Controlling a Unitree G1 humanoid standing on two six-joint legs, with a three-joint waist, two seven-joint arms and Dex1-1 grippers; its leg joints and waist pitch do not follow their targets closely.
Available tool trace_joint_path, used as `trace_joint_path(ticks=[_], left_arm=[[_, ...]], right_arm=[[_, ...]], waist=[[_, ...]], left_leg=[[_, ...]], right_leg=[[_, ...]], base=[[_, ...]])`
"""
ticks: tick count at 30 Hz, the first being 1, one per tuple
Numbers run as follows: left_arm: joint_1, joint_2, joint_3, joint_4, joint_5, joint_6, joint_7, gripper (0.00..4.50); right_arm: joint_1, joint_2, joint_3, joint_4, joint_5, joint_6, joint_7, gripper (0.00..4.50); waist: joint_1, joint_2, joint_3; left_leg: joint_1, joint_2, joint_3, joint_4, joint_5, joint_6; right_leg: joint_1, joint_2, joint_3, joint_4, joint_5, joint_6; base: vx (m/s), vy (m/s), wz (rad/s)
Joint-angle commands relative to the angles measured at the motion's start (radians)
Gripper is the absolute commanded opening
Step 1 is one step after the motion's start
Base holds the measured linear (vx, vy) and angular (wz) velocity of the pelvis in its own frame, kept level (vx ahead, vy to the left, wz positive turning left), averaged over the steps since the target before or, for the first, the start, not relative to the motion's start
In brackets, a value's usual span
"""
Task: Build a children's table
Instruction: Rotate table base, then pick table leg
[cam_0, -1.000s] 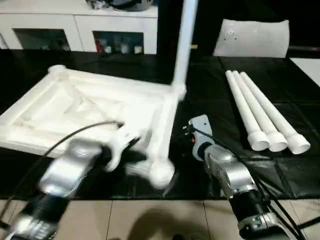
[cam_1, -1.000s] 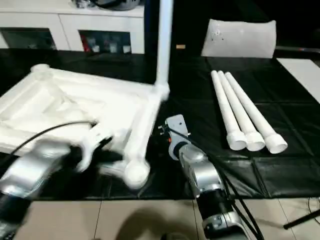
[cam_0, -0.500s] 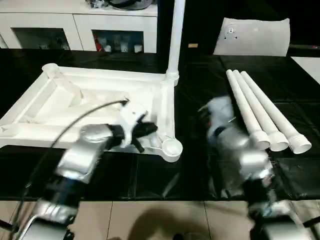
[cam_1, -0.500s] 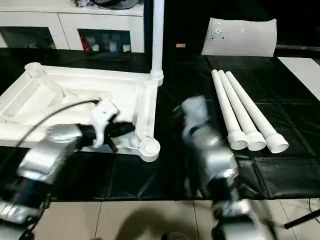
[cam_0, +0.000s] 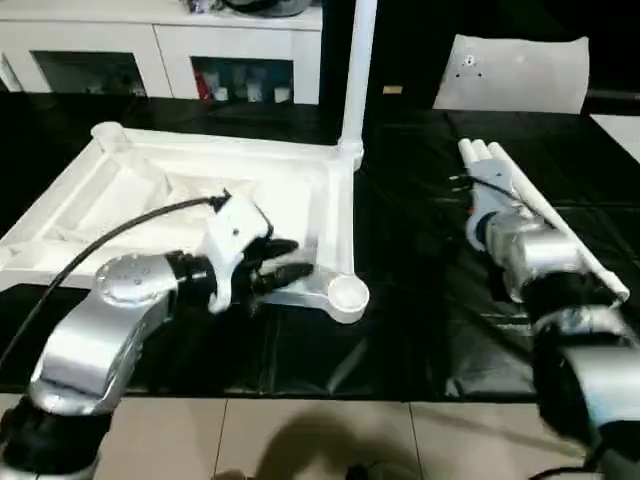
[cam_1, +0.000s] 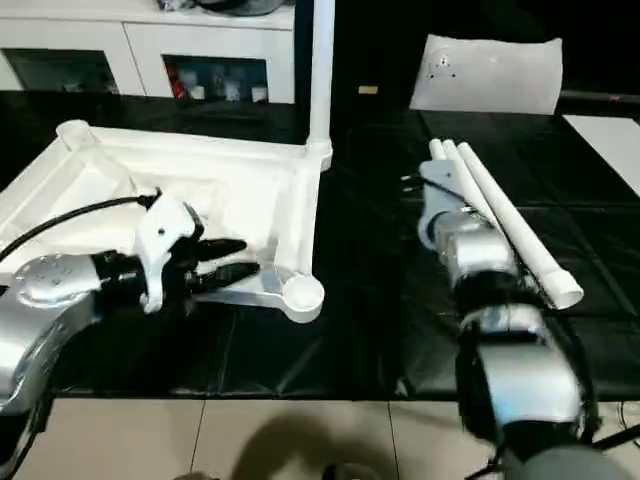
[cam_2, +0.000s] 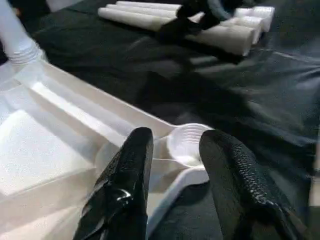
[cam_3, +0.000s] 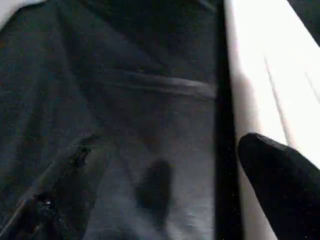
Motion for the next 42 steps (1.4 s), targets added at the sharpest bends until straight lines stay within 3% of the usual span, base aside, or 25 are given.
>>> trace_joint_path(ticks=[1,3,4,11,13,14,17,20,27,29,34,42], left_arm=[[0.002,0.012,0.000,-0.044,-0.017,0.045,0.001,2.18],[0.003,0.014,0.002,-0.051,-0.022,0.055,0.000,2.26],[0.006,0.028,0.002,-0.067,-0.025,0.068,-0.002,2.55],[0.019,0.066,0.004,-0.106,-0.036,0.104,0.015,3.05],[0.020,0.067,0.004,-0.113,-0.040,0.112,0.018,3.13],[0.020,0.067,0.004,-0.113,-0.040,0.112,0.018,3.46],[0.021,0.073,0.003,-0.126,-0.052,0.127,0.027,3.50],[0.021,0.078,0.002,-0.129,-0.056,0.130,0.028,3.88],[0.019,0.089,-0.002,-0.135,-0.074,0.141,0.034,4.46],[0.021,0.091,-0.004,-0.135,-0.078,0.140,0.032,4.48],[0.020,0.095,-0.015,-0.130,-0.081,0.124,0.028,4.48],[0.007,0.096,-0.026,-0.115,-0.085,0.108,0.033,4.50]], right_arm=[[-0.037,-0.015,-0.023,0.080,-0.004,-0.028,-0.008,4.50],[-0.045,-0.018,-0.032,0.099,0.001,-0.033,-0.011,4.50],[-0.059,-0.032,-0.044,0.141,0.002,-0.052,-0.019,4.50],[-0.095,-0.069,-0.036,0.247,-0.014,-0.078,-0.023,4.50],[-0.098,-0.074,-0.041,0.260,-0.017,-0.086,-0.033,4.50],[-0.099,-0.074,-0.041,0.261,-0.017,-0.086,-0.033,4.50],[-0.109,-0.086,-0.042,0.291,-0.023,-0.078,-0.041,4.50],[-0.112,-0.088,-0.044,0.300,-0.020,-0.072,-0.040,4.50],[-0.128,-0.106,-0.066,0.327,-0.005,-0.005,-0.011,4.50],[-0.130,-0.109,-0.063,0.330,-0.005,0.018,0.006,4.50],[-0.139,-0.119,-0.085,0.337,0.017,0.080,0.041,4.50],[-0.148,-0.128,-0.075,0.337,0.004,0.140,0.118,3.77]], waist=[[0.001,0.004,-0.052],[0.002,0.001,-0.051],[0.003,0.001,-0.048],[0.007,-0.001,-0.054],[0.009,0.001,-0.051],[0.008,-0.002,-0.048],[0.010,0.000,-0.043],[0.009,-0.002,-0.041],[0.009,-0.002,-0.042],[0.009,0.002,-0.044],[0.008,-0.001,-0.047],[0.010,-0.003,-0.053]], left_leg=[[-0.005,0.018,0.002,-0.060,-0.152,0.021],[-0.008,0.016,0.001,-0.060,-0.144,0.027],[-0.009,0.017,0.001,-0.061,-0.142,0.027],[-0.018,0.015,0.003,-0.054,-0.050,0.060],[-0.017,0.015,0.005,-0.054,-0.046,0.072],[-0.017,0.016,0.006,-0.055,-0.071,0.071],[-0.014,0.016,0.006,-0.057,-0.114,0.057],[-0.014,0.016,0.005,-0.059,-0.135,0.046],[-0.016,0.015,0.004,-0.057,-0.118,0.045],[-0.015,0.016,0.004,-0.057,-0.117,0.045],[-0.015,0.016,0.004,-0.056,-0.123,0.044],[-0.016,0.019,0.005,-0.053,-0.094,0.053]], right_leg=[[0.056,-0.060,0.047,-0.068,-0.254,-0.189],[0.059,-0.059,0.046,-0.069,-0.249,-0.183],[0.057,-0.060,0.046,-0.068,-0.246,-0.183],[0.062,-0.055,0.046,-0.047,-0.093,-0.228],[0.058,-0.054,0.047,-0.047,-0.069,-0.242],[0.057,-0.055,0.046,-0.051,-0.091,-0.243],[0.054,-0.056,0.046,-0.059,-0.162,-0.227],[0.053,-0.055,0.045,-0.062,-0.197,-0.207],[0.054,-0.054,0.045,-0.059,-0.174,-0.211],[0.055,-0.056,0.045,-0.059,-0.172,-0.214],[0.057,-0.057,0.045,-0.060,-0.189,-0.214],[0.059,-0.058,0.045,-0.056,-0.158,-0.233]], base=[[0.000,0.000,0.00],[0.000,0.000,0.00],[0.000,0.000,0.00],[0.000,0.000,0.00],[0.000,0.000,0.00],[0.000,0.000,0.00],[0.000,0.000,0.00],[0.000,0.000,0.00],[0.000,0.000,0.00],[0.000,0.000,0.00],[0.000,0.000,0.00],[0.000,0.000,0.00]])
